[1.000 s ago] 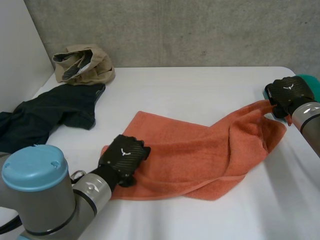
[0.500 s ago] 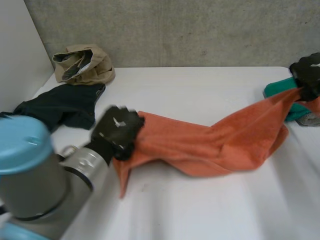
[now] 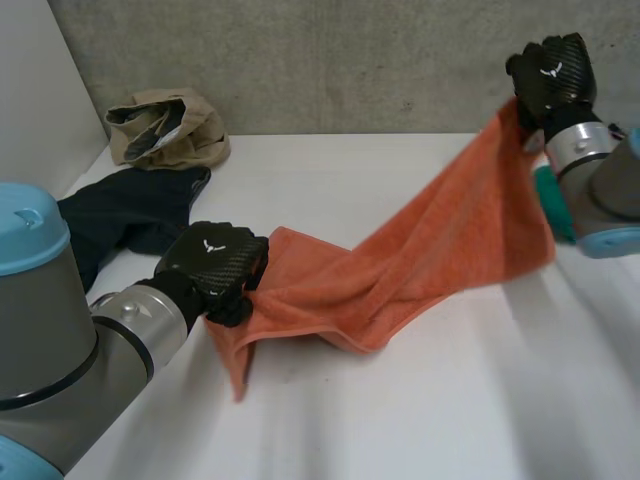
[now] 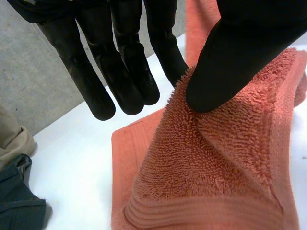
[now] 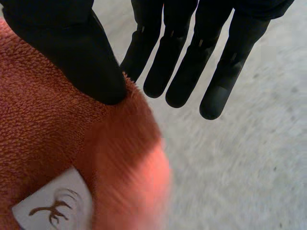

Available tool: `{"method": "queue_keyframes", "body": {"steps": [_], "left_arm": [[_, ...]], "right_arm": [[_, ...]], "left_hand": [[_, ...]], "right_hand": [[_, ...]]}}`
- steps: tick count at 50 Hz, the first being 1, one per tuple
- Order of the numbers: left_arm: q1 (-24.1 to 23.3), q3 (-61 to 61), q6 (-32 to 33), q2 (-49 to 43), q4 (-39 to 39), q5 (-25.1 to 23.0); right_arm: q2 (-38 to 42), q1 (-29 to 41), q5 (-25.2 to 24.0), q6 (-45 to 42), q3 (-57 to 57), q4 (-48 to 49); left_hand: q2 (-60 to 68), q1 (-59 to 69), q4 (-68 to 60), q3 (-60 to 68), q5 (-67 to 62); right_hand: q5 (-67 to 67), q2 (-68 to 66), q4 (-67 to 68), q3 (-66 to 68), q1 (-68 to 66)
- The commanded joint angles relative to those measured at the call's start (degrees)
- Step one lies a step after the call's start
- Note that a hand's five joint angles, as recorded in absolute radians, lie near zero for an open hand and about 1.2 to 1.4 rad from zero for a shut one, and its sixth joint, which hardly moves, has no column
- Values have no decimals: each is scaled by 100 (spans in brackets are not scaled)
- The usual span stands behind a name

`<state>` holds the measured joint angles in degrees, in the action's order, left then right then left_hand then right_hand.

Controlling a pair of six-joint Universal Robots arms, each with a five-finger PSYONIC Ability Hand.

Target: Fold the laundry.

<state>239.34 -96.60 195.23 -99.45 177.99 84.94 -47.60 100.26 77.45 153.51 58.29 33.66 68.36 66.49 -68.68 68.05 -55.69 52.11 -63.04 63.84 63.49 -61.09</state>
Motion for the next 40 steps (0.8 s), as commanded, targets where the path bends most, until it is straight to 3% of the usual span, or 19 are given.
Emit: {"method": "queue_keyframes", "body": {"steps": [1, 6, 10, 15, 17, 22, 26, 35, 40], "left_arm": [[-72, -70, -187, 409, 16, 110], [-81, -87, -222, 655, -19, 128], [-81, -105, -302, 848, -28, 119], [-116, -52, -363, 963, -28, 102], [-133, -8, -381, 972, -28, 110], [-221, 176, -433, 1016, -45, 128], [-335, 334, -600, 1086, -45, 137], [-643, 677, -776, 1200, -124, 356], [-705, 756, -864, 1235, -159, 497]], "right_arm": [[664, 266, 296, 822, -625, 890], [647, 337, 577, 575, -1083, -901], [121, 249, 885, 557, -891, -2624], [-1002, 3, 755, 628, 380, -4635], [-1355, -59, 570, 628, 892, -4929], [-2348, -296, -491, 724, 2639, -4799], [-2631, -235, -907, 1162, 3528, -4291], [-2045, 634, -636, 2762, 4243, -1972], [-1455, 986, -249, 2834, 3998, -1467]], "left_hand": [[1164, 1351, -1132, 1195, -1431], [1164, 1351, -1132, 1195, -1431], [1164, 1351, -1132, 1195, -1431], [1164, 1351, -1132, 1195, -1431], [1164, 1351, -1132, 1195, -1431], [1164, 1351, -1132, 1195, -1431], [1164, 1351, -1132, 1195, -1431], [1164, 1351, -1132, 1195, -1431], [1164, 1351, -1132, 1195, -1431]], "right_hand": [[-5211, 5304, -5384, -5349, 5109], [-5211, 5304, -5384, -5349, 5109], [-5211, 5304, -5384, -5349, 5109], [-5182, 5275, -5355, -5320, 5080], [-4943, 5036, -5116, -5081, 4840], [-3616, 3709, -3789, -3754, 3514], [-3546, 3639, -3719, -3684, 3443], [-3178, 3271, -3351, -3317, 3076], [-2167, 2260, -2340, -2305, 2065]]}}
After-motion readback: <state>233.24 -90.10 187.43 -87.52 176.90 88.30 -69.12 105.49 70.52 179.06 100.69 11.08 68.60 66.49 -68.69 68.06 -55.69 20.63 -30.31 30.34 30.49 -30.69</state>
